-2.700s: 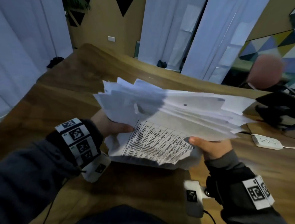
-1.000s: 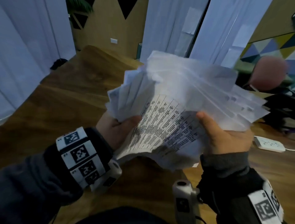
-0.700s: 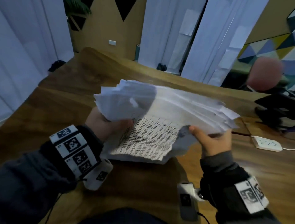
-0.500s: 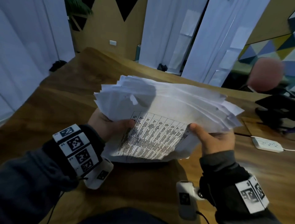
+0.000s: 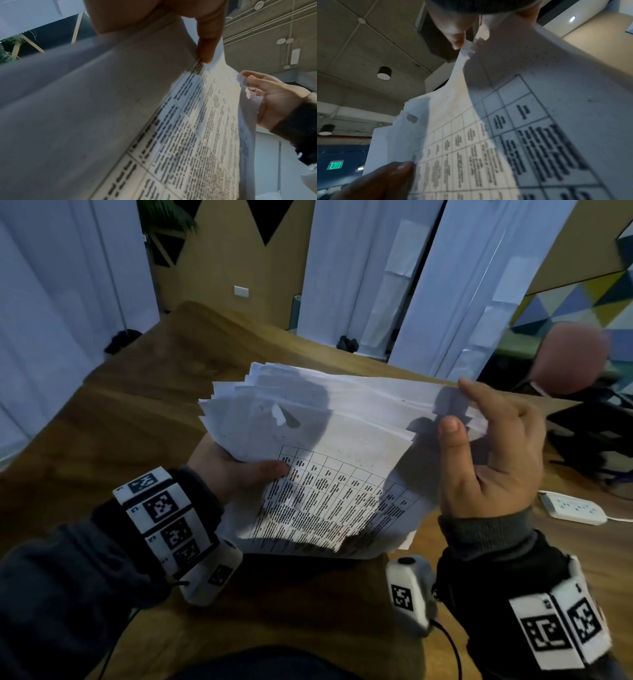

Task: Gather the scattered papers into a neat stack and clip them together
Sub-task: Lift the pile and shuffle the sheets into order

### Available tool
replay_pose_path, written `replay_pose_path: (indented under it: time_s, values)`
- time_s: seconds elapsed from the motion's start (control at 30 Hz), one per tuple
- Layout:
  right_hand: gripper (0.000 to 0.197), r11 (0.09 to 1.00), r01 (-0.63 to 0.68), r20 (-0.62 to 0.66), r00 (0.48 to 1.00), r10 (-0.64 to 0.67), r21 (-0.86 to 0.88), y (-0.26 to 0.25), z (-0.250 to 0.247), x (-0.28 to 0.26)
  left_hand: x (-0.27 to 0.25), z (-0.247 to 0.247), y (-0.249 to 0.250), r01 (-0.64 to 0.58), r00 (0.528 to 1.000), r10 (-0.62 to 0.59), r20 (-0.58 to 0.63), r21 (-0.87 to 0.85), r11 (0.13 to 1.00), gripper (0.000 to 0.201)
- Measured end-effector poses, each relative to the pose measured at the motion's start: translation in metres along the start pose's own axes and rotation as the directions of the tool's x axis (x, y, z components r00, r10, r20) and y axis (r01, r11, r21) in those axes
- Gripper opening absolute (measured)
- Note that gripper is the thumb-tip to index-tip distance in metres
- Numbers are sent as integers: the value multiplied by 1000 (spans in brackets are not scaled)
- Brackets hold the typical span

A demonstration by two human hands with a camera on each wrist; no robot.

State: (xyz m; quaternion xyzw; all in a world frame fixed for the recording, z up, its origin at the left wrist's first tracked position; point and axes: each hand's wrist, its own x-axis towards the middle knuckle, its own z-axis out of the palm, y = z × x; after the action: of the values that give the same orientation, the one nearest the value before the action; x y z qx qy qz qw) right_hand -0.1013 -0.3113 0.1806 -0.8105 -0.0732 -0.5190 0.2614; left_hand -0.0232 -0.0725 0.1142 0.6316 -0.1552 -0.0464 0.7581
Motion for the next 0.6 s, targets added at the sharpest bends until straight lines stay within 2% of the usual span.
replay_pose_path:
  time_s: [0.2, 0.3, 0.37, 0.43, 0.5, 0.53, 0.57, 0.6]
  values:
    - [11, 984, -155, -95, 982, 163, 87, -9, 2, 8, -1, -2, -2, -3, 1000, 3, -8, 0, 1000, 79]
    - [28, 913, -306, -164, 920, 357, 271, -12, 0, 12, -1, -3, -5, 15, 999, -15, -34, 9, 1000, 67]
    - [28, 847, -351, -188, 873, 450, 398, -10, -1, 12, -1, -2, -5, 14, 999, -13, -44, 11, 1000, 55]
    - [23, 809, -364, -174, 857, 485, 462, -2, 0, 11, -1, 2, -5, 10, 998, -10, -61, 7, 1000, 50]
    - [15, 733, -327, -76, 886, 457, 596, 11, 2, 8, -2, 4, -5, 9, 996, -12, -90, -31, 999, 39]
    - [10, 677, -330, 30, 910, 414, 658, 20, 2, 5, -2, 3, -4, 9, 995, -15, -95, -62, 998, 40]
    - [26, 621, -348, 144, 924, 355, 702, 32, 1, 3, -2, 1, -2, 11, 996, -19, -87, -91, 996, 45]
    - [47, 561, -423, 294, 905, 309, 712, 42, -2, 0, -1, -2, 1, 10, 998, -17, -68, -106, 994, 54]
